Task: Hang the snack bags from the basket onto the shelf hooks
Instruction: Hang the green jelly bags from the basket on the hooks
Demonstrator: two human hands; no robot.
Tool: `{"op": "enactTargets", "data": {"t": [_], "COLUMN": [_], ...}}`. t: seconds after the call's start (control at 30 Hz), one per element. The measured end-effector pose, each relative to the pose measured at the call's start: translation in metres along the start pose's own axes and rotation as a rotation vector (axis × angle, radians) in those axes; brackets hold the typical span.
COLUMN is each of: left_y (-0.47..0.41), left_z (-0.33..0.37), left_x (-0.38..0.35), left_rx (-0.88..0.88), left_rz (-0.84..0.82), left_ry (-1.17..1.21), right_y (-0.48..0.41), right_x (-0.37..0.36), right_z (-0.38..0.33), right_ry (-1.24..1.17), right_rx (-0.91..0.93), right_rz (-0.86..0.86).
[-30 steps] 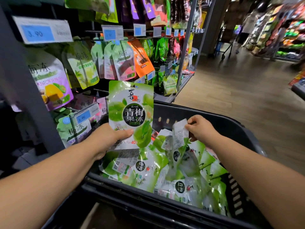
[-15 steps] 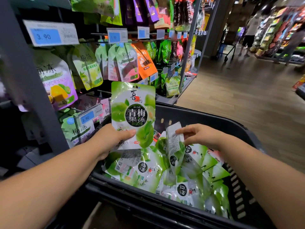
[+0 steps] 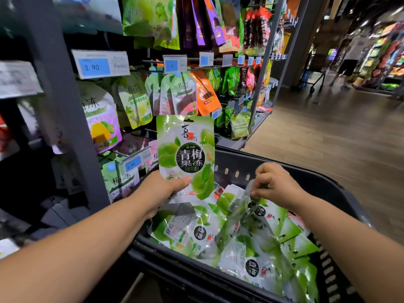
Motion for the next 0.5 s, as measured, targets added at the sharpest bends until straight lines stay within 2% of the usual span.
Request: {"op": "enactTargets", "data": {"t": [0.07,0.17,0.23,0.5], "left_y": [0.001,-0.001,-0.005,-0.003], "left_z": [0.003,0.008,0.010,0.037], "left_x": [0.002,0.007,0.012,0.022], "left_rx": [-0.004,-0.020,-0.016,-0.129], "left_rz": [0.012,0.059,0.104,0.209], "left_ry": [0.018,0.043,0.067,0.076], "right_y": [-0.001,0.003,0.005,-0.002], "right_x": [0.007,0.019,0.028,0.054], "right_z": [0.002,0.004,0.003,-0.039], "right_ry": [-0.157,-0.480,-0.683,-1.278], "right_rx": [-0.091,-0.355,-0.432,-0.487], "right_rz": [0.005,-0.036,0.024,0.281]}}
Point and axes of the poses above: each hand's wrist, its own y-axis away from the middle knuckle, its own x-axis out of the back of the hand, z = x × y, the point moved 3 cm from there along -y, towards the middle knuckle, and after that the axes turned 3 degrees about z, right-handed, at the moved point
